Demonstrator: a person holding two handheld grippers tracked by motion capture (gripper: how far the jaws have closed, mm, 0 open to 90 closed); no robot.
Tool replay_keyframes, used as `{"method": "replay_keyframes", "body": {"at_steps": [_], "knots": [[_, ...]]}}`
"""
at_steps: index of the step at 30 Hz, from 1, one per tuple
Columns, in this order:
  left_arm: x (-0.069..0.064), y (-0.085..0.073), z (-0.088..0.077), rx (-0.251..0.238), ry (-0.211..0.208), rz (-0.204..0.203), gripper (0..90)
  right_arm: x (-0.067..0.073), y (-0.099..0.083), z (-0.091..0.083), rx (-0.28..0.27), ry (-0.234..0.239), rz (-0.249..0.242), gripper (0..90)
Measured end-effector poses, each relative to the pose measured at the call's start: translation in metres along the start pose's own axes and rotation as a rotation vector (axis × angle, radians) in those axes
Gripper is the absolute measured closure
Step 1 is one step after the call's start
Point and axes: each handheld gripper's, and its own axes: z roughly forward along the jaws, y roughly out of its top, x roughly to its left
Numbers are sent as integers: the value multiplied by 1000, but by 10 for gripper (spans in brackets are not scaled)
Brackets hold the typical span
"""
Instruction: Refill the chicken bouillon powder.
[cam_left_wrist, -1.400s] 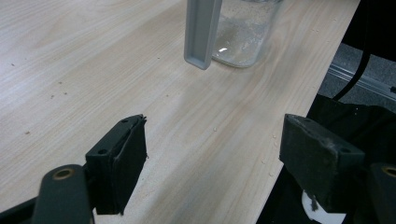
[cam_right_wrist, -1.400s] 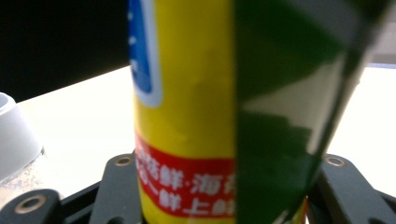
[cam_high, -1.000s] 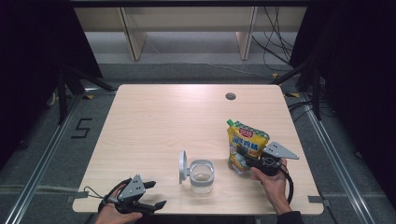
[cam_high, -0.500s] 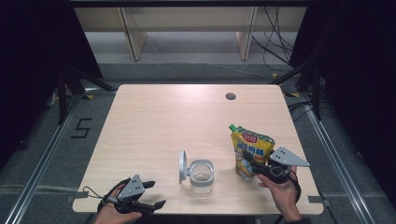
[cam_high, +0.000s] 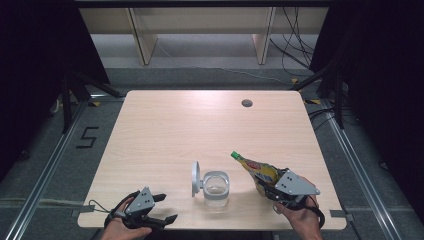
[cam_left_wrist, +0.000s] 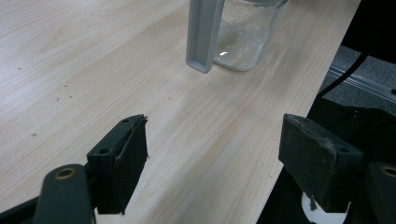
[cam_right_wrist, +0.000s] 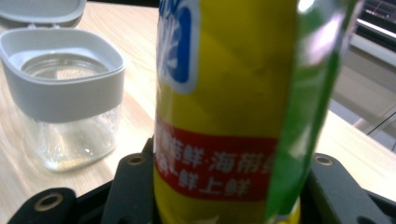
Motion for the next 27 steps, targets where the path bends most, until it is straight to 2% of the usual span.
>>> {"method": "replay_keyframes", "body": {"at_steps": [5,8,9,11,12,14,15,17,20,21,22,23,24,25,26,27], "knots": [[0,0,0,3,0,1,230,5,6,-4,26,-18,-79,558],[0,0,0,0,1,0,230,8,11,-7,36,-18,-106,559],[0,0,0,-2,2,-2,230,10,14,-8,48,-30,-154,564],[0,0,0,-2,1,1,230,15,18,-10,70,-37,-200,565],[0,0,0,-2,2,-4,230,17,20,-11,84,-49,-252,565],[0,0,0,2,1,0,230,20,22,-12,92,-50,-290,565],[0,0,0,-1,2,-2,230,23,25,-12,105,-59,-340,566],[0,0,0,-1,2,-3,230,28,27,-11,133,-72,-400,566],[0,0,0,-2,1,-2,230,34,30,-11,154,-73,-465,566],[0,0,0,-1,2,-1,230,37,30,-10,162,-88,-500,567],[0,0,0,-2,1,-1,230,40,31,-10,182,-88,-501,567],[1,0,0,4,-2,0,230,43,31,-9,201,-97,-522,567],[0,0,-1,10,0,0,230,43,33,-8,203,-103,-578,567],[1,0,0,-1,-2,-1,230,46,33,-9,207,-109,-558,567],[1,0,0,-4,-3,-2,230,45,35,-9,198,-96,-583,567],[0,0,0,4,-1,-1,230,45,34,-8,191,-105,-599,567]]}}
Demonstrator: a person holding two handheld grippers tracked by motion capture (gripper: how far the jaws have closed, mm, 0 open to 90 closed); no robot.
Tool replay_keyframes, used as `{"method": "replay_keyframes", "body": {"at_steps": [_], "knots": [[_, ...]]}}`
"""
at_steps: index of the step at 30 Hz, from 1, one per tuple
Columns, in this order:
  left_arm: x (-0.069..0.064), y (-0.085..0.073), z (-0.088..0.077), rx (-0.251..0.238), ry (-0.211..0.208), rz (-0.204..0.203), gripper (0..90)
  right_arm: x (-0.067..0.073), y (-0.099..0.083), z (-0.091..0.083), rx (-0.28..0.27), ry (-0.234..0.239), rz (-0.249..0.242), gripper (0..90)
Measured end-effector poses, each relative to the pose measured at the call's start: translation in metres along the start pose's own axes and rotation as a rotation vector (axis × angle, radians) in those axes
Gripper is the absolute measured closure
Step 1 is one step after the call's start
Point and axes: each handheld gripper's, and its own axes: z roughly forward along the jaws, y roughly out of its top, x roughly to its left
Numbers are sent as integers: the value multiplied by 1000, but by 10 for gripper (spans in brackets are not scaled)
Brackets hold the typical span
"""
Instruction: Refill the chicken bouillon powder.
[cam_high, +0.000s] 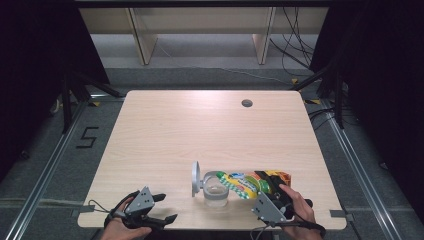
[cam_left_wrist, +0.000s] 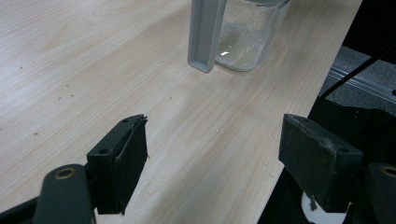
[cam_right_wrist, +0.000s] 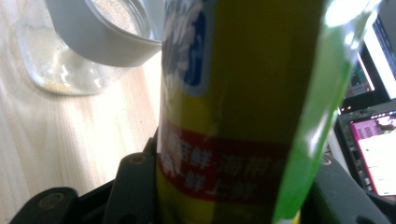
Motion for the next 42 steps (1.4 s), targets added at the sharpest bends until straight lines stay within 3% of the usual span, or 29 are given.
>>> {"method": "replay_keyframes", "body": {"at_steps": [1,2,3,4,5,6,8,9,11,12,13,14,16,17,18,19,20,21,22,23,24,25,28,29,31,32,35,40,42], "knots": [[0,0,0,-2,-1,0,230,1,1,0,2,2,-15,567],[0,-1,1,-9,-2,-1,230,0,3,0,7,-8,-60,567],[0,0,0,1,0,-1,230,3,5,-1,28,-8,-31,567],[0,0,0,-1,0,-2,230,1,5,0,15,-13,-72,567],[0,-1,1,-13,0,-3,230,3,5,0,20,-8,-53,567],[0,-1,0,-9,7,-3,230,5,7,-1,33,-9,-64,568],[0,0,0,3,-7,-5,230,7,9,-1,70,-29,-139,567],[-1,-1,1,-15,-1,-14,230,8,10,0,81,-40,-170,567],[0,0,0,-4,1,-2,230,9,11,1,79,-45,-197,567],[0,0,0,-2,-6,-5,230,8,12,1,81,-45,-236,567],[0,0,1,-7,-5,-11,229,10,12,2,92,-46,-231,567],[0,0,1,-7,-5,-14,228,11,14,2,108,-58,-276,568],[-1,-1,1,-11,-2,-20,225,11,16,2,117,-70,-319,568],[-1,-1,2,-13,-3,-20,224,11,16,2,118,-70,-317,568],[-1,-1,2,-12,-3,-19,221,7,20,2,101,-74,-417,568],[-1,0,2,-11,-3,-20,220,10,18,1,103,-78,-374,568],[1,0,1,9,6,3,219,11,20,1,116,-86,-379,568],[0,-1,1,1,-1,-6,217,6,24,2,104,-80,-502,568],[0,-1,1,1,0,-6,216,6,26,2,106,-80,-535,572],[0,0,1,-2,1,-7,216,13,22,1,135,-91,-421,574],[1,0,0,9,11,9,215,12,23,2,124,-82,-456,574],[1,0,1,-1,5,-3,215,15,21,1,146,-85,-408,575],[1,0,1,-1,5,-1,215,12,24,2,134,-82,-483,578],[1,0,1,2,7,-4,214,13,22,3,131,-81,-465,578],[1,0,1,2,6,-3,214,12,26,3,134,-92,-531,578],[1,0,1,2,6,-3,214,18,22,2,150,-94,-424,578],[1,0,1,3,7,-3,214,14,26,2,151,-92,-525,579],[0,-1,1,0,9,-2,214,18,28,2,161,-117,-549,579],[1,-1,1,0,9,3,215,17,31,1,169,-113,-604,579]]}}
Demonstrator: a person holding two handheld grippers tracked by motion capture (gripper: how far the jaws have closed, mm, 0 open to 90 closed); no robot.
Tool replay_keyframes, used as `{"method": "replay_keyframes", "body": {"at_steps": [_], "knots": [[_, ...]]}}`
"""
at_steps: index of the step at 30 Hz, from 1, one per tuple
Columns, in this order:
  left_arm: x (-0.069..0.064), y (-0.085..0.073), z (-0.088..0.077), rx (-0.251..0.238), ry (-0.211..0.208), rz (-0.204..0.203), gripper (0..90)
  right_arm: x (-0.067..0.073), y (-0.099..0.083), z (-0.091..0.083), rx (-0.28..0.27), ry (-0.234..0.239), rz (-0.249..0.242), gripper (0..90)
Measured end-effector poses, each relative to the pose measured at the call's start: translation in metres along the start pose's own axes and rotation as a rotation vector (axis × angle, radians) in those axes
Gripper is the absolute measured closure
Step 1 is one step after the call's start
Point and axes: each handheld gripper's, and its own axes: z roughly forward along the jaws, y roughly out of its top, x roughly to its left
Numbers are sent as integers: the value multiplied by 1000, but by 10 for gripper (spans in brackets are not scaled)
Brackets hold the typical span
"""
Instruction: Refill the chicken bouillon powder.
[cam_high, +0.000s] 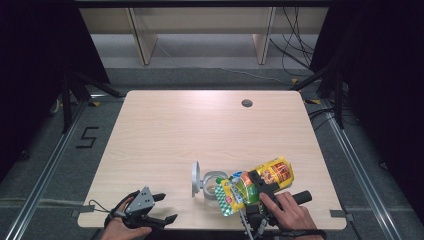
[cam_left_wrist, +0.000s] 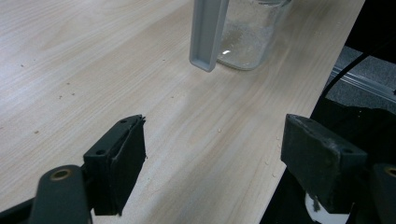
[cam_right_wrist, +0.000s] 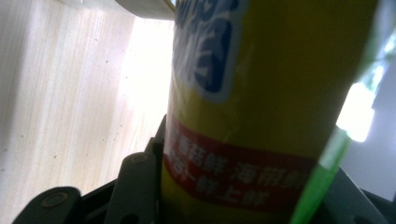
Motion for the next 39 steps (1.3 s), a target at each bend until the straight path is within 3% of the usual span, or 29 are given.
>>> {"method": "replay_keyframes", "body": {"at_steps": [2,3,4,5,6,9,10,11,13,14,15,17,19,24,26,28,29,30,33,34,35,39], "knots": [[0,0,0,-2,1,-7,214,-1,0,0,-9,-26,-44,579],[0,0,0,-1,2,-6,214,-1,2,-1,17,-11,-37,579],[0,0,0,-2,1,-7,214,0,2,0,-5,-30,-47,579],[0,0,0,0,1,-5,214,-1,3,-1,6,-30,-66,579],[0,0,0,0,1,-5,214,1,3,-2,30,-22,-48,579],[0,0,0,1,0,-7,215,-1,4,-2,17,-38,-91,579],[0,0,0,3,-1,-7,215,1,4,-1,15,-41,-73,579],[0,0,0,3,-1,-6,215,-1,4,-2,15,-40,-116,579],[0,0,0,-1,2,-7,215,1,5,-2,29,-45,-104,579],[0,0,0,3,-1,-6,214,-1,6,-3,30,-47,-145,579],[0,0,0,4,-1,-6,215,-1,6,-3,33,-45,-139,579],[0,0,-1,4,-1,-7,215,-3,7,-3,25,-56,-180,580],[0,0,-1,3,-1,-8,215,-3,7,-3,28,-53,-188,584],[0,0,-1,3,-1,-4,215,1,7,-4,46,-54,-148,585],[0,0,-1,2,-1,-5,215,-1,8,-2,22,-67,-193,585],[0,0,-1,1,0,-9,215,2,7,-3,38,-65,-155,586],[0,0,-1,5,-6,-8,215,1,7,-3,37,-66,-160,586],[0,1,-1,8,-7,-8,215,-1,8,-3,35,-69,-196,586],[0,0,-1,1,0,-9,215,-1,9,-4,37,-72,-211,586],[0,0,-1,1,0,-9,215,0,8,-4,45,-68,-195,586],[0,0,-1,2,-3,-8,215,-2,9,-4,46,-62,-230,586],[0,0,-1,1,0,-9,215,-1,8,-5,52,-68,-226,586]]}}
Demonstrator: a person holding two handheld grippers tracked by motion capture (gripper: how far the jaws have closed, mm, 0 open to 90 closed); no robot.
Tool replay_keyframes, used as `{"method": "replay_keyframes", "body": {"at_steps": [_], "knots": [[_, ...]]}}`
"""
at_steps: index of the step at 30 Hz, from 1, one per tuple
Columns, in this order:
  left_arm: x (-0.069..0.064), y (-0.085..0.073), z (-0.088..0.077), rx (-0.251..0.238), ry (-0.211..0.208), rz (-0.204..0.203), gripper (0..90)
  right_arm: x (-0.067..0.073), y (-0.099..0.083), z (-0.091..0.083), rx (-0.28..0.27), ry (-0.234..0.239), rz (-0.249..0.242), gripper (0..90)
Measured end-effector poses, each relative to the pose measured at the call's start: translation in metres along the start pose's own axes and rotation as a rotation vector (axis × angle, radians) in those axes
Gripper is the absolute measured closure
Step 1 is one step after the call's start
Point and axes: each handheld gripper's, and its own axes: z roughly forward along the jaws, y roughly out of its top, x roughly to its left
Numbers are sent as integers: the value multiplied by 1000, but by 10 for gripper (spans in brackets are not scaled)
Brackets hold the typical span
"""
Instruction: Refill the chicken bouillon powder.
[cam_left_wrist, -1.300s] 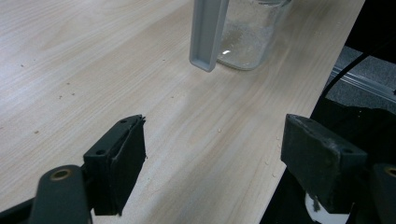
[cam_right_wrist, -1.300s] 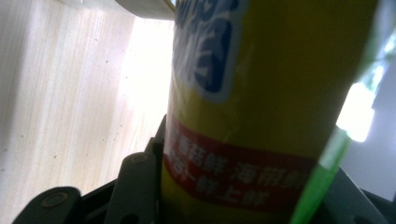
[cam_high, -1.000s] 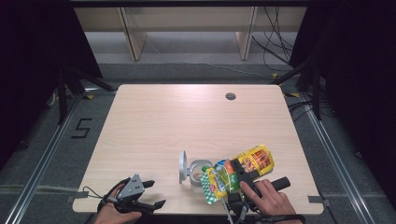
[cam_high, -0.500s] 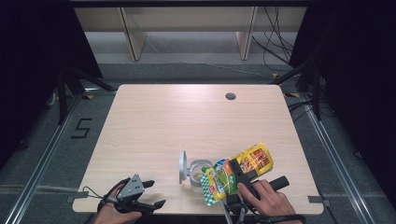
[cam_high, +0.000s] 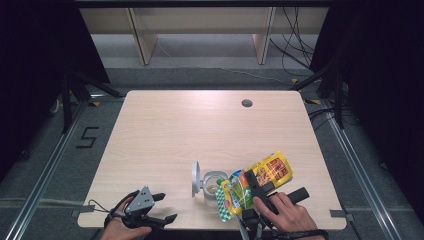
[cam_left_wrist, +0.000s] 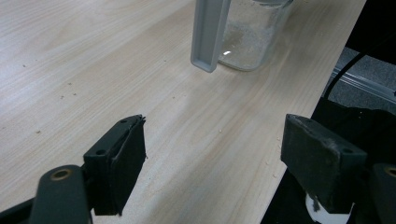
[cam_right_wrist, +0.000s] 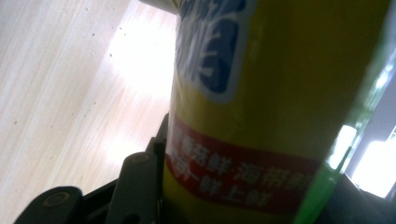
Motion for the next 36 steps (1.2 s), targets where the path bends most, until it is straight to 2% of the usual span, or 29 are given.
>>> {"method": "replay_keyframes", "body": {"at_steps": [1,2,4,8,9,10,12,13,14,15,18,19,20,21,31,32,33,34,36], "knots": [[0,0,0,-1,0,0,215,-1,0,0,-6,-5,-13,586],[0,0,0,-1,0,0,215,-4,0,0,0,-6,-62,586],[0,0,0,-1,0,-1,215,-3,0,0,0,-10,-48,586],[0,0,0,1,-5,-3,215,-2,1,-1,6,-7,-53,586],[0,0,0,0,0,-1,215,-3,1,0,9,-4,-70,586],[0,0,0,0,0,-1,215,-2,1,0,4,-13,-61,586],[0,0,0,-3,-3,-4,215,-3,2,0,8,-12,-79,586],[0,0,0,4,-9,-1,215,-6,2,1,-3,-16,-129,586],[0,0,0,2,-9,-2,215,-3,2,1,-7,-17,-92,586],[0,0,0,5,-9,-2,215,-6,3,1,-1,-18,-127,586],[0,0,0,-2,-4,-4,215,-8,3,1,-2,-20,-138,586],[0,0,0,-2,-4,-4,215,-6,4,1,5,-17,-109,586],[0,0,0,0,-1,-1,215,-6,4,1,2,-21,-113,586],[0,0,0,-1,-4,-2,215,-9,4,2,-7,-23,-147,586],[0,0,0,3,-10,-2,215,-8,4,4,-9,-18,-154,588],[1,1,0,9,-7,-2,215,-6,3,4,-9,-16,-121,588],[1,1,0,11,-7,0,215,-10,4,4,-12,-19,-180,588],[0,1,0,7,-10,-4,215,-11,5,4,-14,-19,-185,588],[0,1,0,6,-10,-3,215,-9,4,3,-8,-16,-154,588]]}}
